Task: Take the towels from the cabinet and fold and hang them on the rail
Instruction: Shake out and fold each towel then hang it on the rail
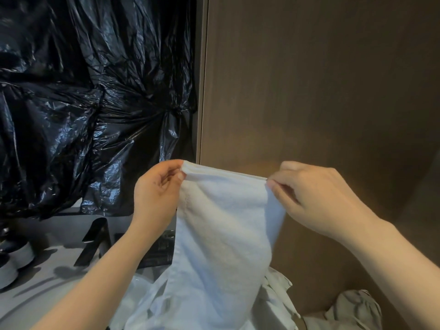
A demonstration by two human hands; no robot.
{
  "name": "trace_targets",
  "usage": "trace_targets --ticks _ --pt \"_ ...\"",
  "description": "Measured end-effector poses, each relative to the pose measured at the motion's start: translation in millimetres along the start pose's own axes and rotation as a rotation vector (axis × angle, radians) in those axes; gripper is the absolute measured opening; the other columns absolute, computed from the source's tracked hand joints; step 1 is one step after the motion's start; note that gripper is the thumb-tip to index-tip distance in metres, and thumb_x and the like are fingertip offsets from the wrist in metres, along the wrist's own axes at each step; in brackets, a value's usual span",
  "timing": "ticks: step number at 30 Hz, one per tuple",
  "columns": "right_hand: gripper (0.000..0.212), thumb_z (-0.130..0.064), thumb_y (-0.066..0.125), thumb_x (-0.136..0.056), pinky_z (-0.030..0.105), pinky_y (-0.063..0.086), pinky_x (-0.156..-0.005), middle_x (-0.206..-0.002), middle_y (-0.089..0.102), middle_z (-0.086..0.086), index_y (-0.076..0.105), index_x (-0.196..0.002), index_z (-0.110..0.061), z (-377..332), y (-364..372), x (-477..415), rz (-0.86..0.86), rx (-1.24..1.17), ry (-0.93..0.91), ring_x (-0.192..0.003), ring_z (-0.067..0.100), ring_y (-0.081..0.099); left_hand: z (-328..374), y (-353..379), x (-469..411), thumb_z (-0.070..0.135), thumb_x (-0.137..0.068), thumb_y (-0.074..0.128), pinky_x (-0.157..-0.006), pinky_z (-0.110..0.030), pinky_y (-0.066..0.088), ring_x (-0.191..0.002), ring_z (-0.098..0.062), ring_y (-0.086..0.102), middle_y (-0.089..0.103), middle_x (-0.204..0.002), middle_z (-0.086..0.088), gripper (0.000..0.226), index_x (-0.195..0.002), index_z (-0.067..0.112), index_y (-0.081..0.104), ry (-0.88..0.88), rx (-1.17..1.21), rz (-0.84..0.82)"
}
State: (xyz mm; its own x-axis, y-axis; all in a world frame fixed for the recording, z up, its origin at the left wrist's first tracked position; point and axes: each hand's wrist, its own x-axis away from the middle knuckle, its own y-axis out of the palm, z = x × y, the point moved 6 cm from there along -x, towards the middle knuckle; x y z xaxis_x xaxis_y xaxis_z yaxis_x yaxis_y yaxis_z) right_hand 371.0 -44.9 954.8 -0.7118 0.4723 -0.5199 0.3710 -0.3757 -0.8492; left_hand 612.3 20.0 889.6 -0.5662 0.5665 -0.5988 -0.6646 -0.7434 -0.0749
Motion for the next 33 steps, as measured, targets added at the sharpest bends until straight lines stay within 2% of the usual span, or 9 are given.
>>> trace_targets --ticks 2,6,10,12,20,23,26,29,33 --pt "0.047 -0.059 0.030 -0.093 0.016 0.049 -0.059 -0.081 0.057 -0.016 0.069 -0.094 -0.033 -2 2 -2 0.008 0.007 0.030 -0.068 0.004 0.057 1 0 3 0.008 -0.093 0.060 -0.075 -0.011 0.052 -0.089 0.004 0.065 0.069 -0.095 0.016 0.033 -0.095 0.041 0.063 -0.003 0.011 -0.013" --pt "0.059 -0.073 0.028 -0.088 0.016 0.045 -0.058 -0.086 0.064 -0.016 0.071 -0.100 -0.035 -8 4 -7 0.030 0.022 -0.018 -0.070 0.005 0.058 4 10 4 0.009 -0.093 0.058 -0.085 -0.025 0.054 -0.097 -0.006 0.066 0.070 -0.103 0.008 0.023 -0.106 0.028 0.066 -0.058 0.075 -0.068" --pt "0.038 -0.063 0.049 -0.089 0.030 0.040 -0.095 -0.111 0.061 -0.018 0.074 -0.096 -0.034 -11 16 -13 0.017 -0.182 -0.101 -0.107 0.004 0.049 13 14 5 0.008 -0.094 0.058 -0.087 -0.032 0.056 -0.097 -0.011 0.067 0.070 -0.104 0.002 0.023 -0.112 0.018 0.067 -0.043 0.082 -0.095" --pt "0.036 -0.059 0.052 -0.090 0.033 0.036 -0.103 -0.111 0.060 -0.017 0.075 -0.095 -0.033 -7 22 -14 -0.036 -0.257 -0.098 -0.113 0.003 0.047 12 13 5 0.007 -0.094 0.058 -0.088 -0.035 0.056 -0.098 -0.013 0.067 0.070 -0.104 0.001 0.023 -0.112 0.017 0.067 -0.048 0.085 -0.100" --pt "0.067 -0.079 0.025 -0.081 0.018 0.044 -0.079 -0.081 0.061 -0.020 0.070 -0.077 -0.030 18 21 -6 -0.071 -0.021 0.069 -0.083 0.002 0.052 1 3 4 0.009 -0.092 0.059 -0.089 -0.035 0.056 -0.097 -0.010 0.067 0.071 -0.103 0.005 0.024 -0.106 0.027 0.066 -0.084 0.081 -0.073" --pt "0.060 -0.083 0.034 -0.076 0.024 0.044 -0.093 -0.109 0.059 -0.019 0.071 -0.080 -0.036 19 18 -7 -0.089 -0.115 0.034 -0.116 0.001 0.044 0 5 5 0.008 -0.092 0.059 -0.089 -0.035 0.055 -0.098 -0.011 0.067 0.070 -0.104 0.004 0.024 -0.106 0.027 0.067 -0.091 0.090 -0.097" --pt "0.043 -0.075 0.052 -0.079 0.030 0.023 -0.111 -0.142 0.041 -0.019 0.071 -0.093 -0.039 -5 24 -22 -0.173 -0.330 -0.069 -0.142 0.001 0.018 8 14 8 0.007 -0.092 0.059 -0.081 -0.024 0.057 -0.092 -0.004 0.067 0.070 -0.100 0.009 0.026 -0.103 0.030 0.066 -0.050 0.080 -0.123" --pt "0.033 -0.057 0.061 -0.087 0.028 0.038 -0.104 -0.136 0.052 -0.010 0.074 -0.099 -0.030 -26 29 -35 -0.210 -0.380 -0.190 -0.128 0.002 0.040 13 20 7 0.008 -0.092 0.060 -0.079 -0.023 0.057 -0.092 -0.008 0.067 0.071 -0.099 0.007 0.024 -0.104 0.027 0.067 -0.046 0.073 -0.120" --pt "0.032 -0.052 0.058 -0.090 0.035 0.048 -0.064 -0.085 0.068 -0.010 0.075 -0.092 -0.024 -21 29 -34 -0.224 -0.381 -0.175 -0.077 0.011 0.059 12 19 6 0.007 -0.092 0.060 -0.082 -0.026 0.055 -0.094 -0.010 0.067 0.071 -0.101 0.005 0.023 -0.105 0.024 0.067 -0.055 0.075 -0.126"
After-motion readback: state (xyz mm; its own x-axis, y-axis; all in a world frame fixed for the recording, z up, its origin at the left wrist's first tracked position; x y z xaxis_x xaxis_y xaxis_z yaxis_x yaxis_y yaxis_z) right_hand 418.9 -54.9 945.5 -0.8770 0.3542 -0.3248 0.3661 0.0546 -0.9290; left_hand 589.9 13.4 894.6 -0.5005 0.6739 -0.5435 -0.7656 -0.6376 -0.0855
